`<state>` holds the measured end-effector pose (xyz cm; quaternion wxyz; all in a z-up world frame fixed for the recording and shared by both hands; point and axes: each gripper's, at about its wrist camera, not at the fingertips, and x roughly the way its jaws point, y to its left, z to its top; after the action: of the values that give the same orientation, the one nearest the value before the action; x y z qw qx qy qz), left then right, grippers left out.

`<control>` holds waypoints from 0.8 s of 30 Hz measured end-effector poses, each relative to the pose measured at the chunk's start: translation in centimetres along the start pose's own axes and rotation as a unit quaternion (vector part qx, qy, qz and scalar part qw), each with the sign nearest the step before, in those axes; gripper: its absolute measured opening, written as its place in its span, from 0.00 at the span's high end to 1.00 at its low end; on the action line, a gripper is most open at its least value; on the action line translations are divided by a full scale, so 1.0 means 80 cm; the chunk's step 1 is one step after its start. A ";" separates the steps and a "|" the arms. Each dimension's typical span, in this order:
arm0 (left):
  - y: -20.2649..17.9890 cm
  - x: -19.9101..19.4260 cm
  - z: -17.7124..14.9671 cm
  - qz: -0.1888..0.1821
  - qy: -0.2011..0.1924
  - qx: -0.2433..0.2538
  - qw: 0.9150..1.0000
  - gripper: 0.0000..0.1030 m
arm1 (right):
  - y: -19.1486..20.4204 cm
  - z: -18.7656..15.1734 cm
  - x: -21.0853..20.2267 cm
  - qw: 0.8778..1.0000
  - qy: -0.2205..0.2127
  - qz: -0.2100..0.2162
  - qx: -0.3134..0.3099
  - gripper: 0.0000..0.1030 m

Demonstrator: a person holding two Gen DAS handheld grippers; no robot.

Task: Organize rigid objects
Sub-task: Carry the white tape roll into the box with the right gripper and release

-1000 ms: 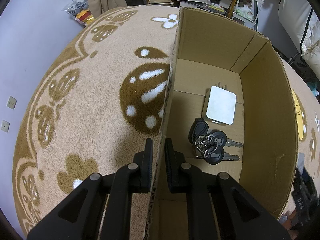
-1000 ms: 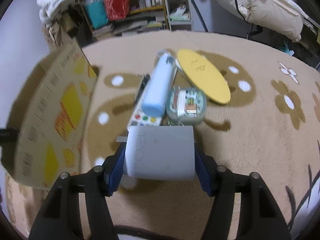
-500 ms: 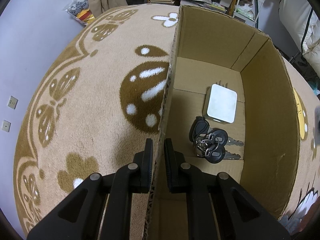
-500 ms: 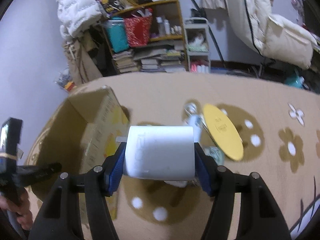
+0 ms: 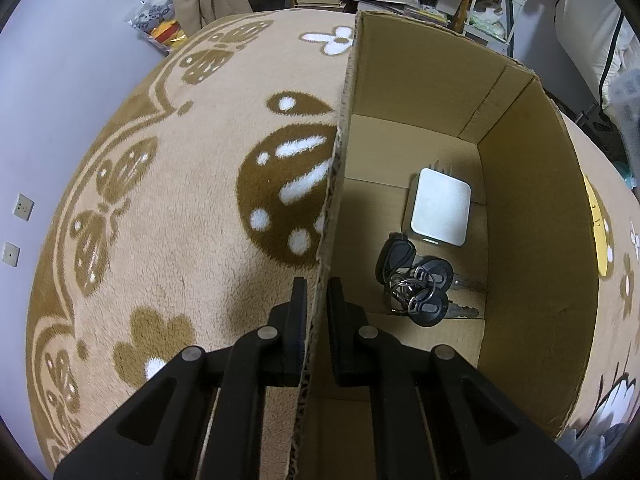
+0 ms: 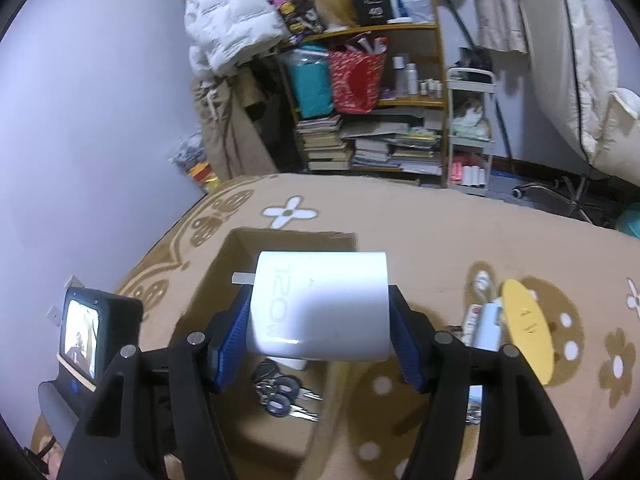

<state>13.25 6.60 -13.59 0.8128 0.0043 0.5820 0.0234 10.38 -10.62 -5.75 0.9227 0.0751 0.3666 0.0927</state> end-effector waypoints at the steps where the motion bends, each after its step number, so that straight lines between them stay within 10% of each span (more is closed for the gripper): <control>1: 0.000 0.000 0.000 -0.001 0.000 -0.001 1.000 0.92 | 0.002 -0.002 0.004 1.000 0.005 0.003 -0.003 0.34; 10: 0.001 -0.001 0.001 -0.007 0.002 -0.006 1.000 0.92 | 0.016 -0.039 0.028 0.997 0.050 -0.016 -0.053 0.34; 24: 0.002 0.000 0.001 0.001 -0.003 -0.003 1.000 0.91 | 0.011 -0.003 -0.015 0.998 -0.010 0.000 -0.059 0.31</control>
<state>13.35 6.74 -13.58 0.8143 0.0024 0.5798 0.0262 9.25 -10.02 -4.95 0.9291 0.0219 0.3512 0.1136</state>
